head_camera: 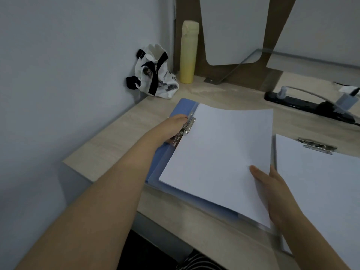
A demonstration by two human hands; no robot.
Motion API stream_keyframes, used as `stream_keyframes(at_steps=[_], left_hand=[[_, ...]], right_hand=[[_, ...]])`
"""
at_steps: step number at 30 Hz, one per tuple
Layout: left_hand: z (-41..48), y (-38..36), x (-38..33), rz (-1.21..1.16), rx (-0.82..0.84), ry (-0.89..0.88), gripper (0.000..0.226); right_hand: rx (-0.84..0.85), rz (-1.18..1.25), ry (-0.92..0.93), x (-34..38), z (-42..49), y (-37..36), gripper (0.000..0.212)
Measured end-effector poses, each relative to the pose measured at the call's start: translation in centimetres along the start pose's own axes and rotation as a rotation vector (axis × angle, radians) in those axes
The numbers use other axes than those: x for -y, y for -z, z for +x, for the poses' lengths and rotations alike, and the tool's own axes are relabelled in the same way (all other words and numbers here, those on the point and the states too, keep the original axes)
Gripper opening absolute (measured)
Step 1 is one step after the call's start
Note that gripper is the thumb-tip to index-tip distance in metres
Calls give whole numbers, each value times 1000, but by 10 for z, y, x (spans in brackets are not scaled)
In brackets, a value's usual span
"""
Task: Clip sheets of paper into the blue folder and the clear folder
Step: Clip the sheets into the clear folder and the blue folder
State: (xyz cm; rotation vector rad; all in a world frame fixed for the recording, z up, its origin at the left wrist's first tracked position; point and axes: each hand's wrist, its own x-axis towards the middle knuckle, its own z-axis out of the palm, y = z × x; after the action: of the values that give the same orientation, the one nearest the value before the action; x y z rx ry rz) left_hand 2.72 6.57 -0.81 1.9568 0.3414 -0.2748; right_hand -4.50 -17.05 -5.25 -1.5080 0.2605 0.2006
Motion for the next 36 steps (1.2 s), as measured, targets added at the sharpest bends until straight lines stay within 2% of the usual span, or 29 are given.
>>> stream_keyframes(at_steps=[6,12,16,21,29,36], left_hand=[[0,-1,0,-101,26,28,14],[3,0,2,-374,15,19,20],[2,4,5,-398,66,20,28],[-6,18,28,-452,197,1,28],[-27,32,27,-316,192,144,69],[-25,31,17,-172,221,174,73]], right_hand=[[-1,6,-11,-3,-1,1,41],[-1,26,-9,-2,-3,2,38],[3,34,-2,-3,-4,2,32],[-9,24,-15,-5,-5,3,37],[-17,5,-10,-5,-7,2,36],[-38,0,1,-5,-10,2,28]])
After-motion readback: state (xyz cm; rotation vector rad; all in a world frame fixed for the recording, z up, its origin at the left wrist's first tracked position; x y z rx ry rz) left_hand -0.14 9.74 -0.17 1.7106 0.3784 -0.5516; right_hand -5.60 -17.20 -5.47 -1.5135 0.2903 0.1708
